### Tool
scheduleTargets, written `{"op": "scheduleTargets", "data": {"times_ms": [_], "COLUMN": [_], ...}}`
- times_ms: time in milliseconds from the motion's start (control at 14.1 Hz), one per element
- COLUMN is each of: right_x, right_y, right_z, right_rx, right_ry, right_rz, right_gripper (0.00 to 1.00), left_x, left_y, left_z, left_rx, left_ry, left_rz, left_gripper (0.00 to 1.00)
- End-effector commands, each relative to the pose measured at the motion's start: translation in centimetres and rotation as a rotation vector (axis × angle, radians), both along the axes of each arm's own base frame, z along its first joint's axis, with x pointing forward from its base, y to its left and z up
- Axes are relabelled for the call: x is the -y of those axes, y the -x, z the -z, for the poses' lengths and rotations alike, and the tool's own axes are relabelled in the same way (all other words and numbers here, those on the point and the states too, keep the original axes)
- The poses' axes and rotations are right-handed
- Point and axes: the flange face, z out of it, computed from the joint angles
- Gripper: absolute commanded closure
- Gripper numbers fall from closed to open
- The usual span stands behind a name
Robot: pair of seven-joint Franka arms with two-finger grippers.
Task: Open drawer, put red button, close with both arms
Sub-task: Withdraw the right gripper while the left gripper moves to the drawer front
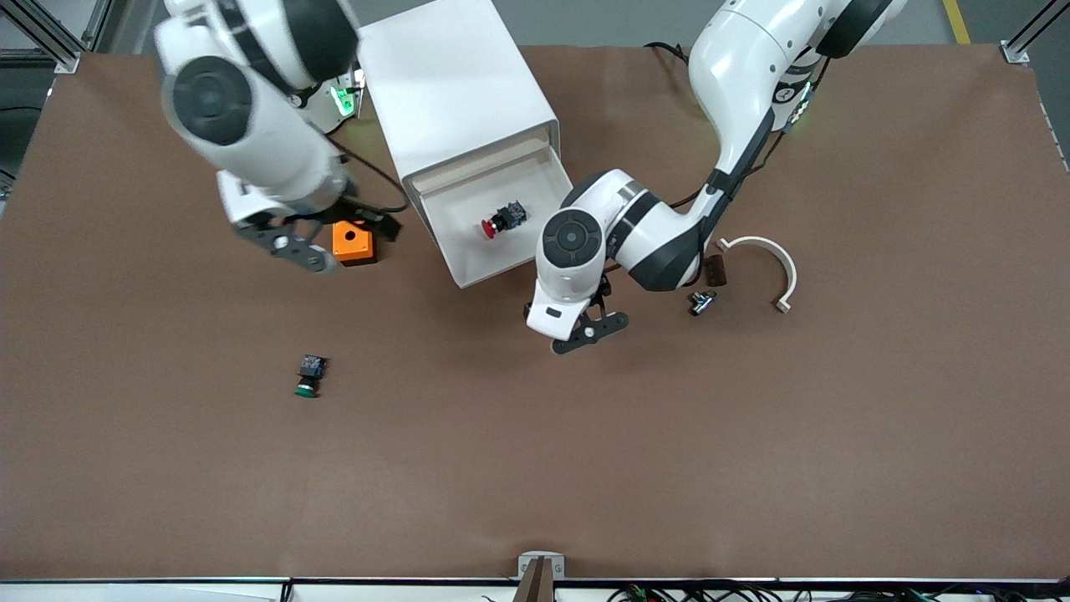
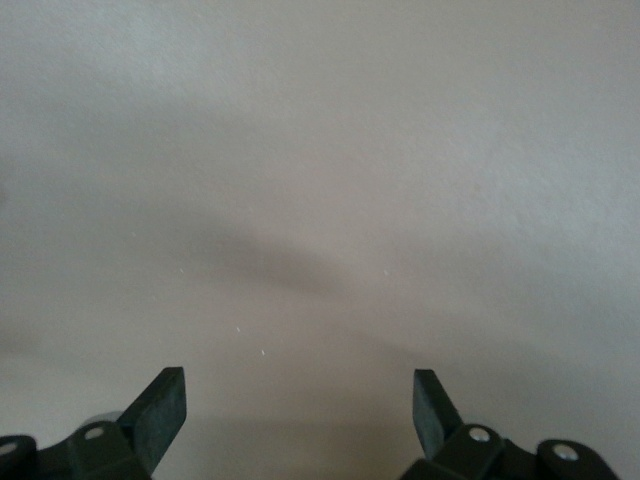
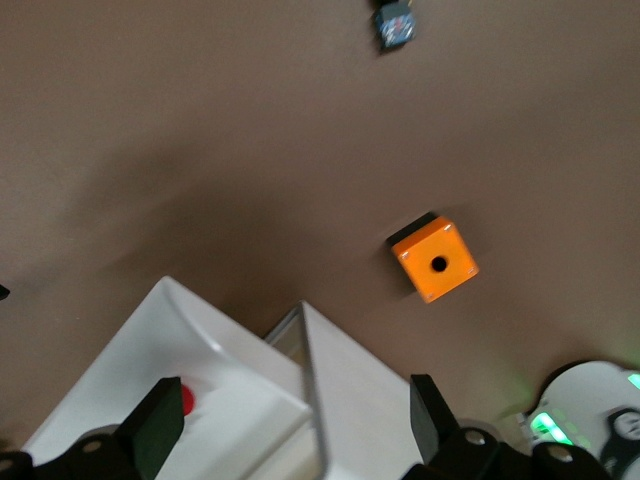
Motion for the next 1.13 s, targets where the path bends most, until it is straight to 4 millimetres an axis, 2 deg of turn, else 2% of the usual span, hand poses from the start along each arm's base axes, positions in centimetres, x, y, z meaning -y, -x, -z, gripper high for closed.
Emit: {"op": "scheduleTargets", "data": {"times_ms": [0,142,425,638,851,1063], "right_x": [7.4,12.6,19.1,26.2,28.3,28.6], "right_y": [-2.4,-3.4,-4.3,-4.3,-4.1,-4.2], "right_z": [-1.6,-2.2,-1.8,-2.2,-2.6,-3.0], "right_rx": [-0.009,-0.014,-0.017,-0.003,-0.015,-0.011], "right_ry": [-0.040,-0.048,-0.040,-0.097,-0.073,-0.055], "right_rz": [-0.097,-0.166,-0.287,-0.428,-0.435,-0.433], "right_gripper": [0.00,0.00,0.00,0.00,0.00,0.00], "left_x": [0.9,2.2,3.8,4.8,6.2,7.9], "left_y": [1.9,3.0,4.9,6.0,7.7,9.8], "left_z": [-0.7,-0.6,-0.7,-0.5,-0.6,-0.9], "left_rx": [-0.006,-0.023,-0.040,-0.047,-0.054,-0.075], "left_ry": [-0.003,0.014,0.015,0.013,0.020,0.040], "left_rz": [0.033,0.048,-0.034,-0.028,0.004,0.037], "left_gripper": [0.00,0.00,0.00,0.00,0.00,0.00]}}
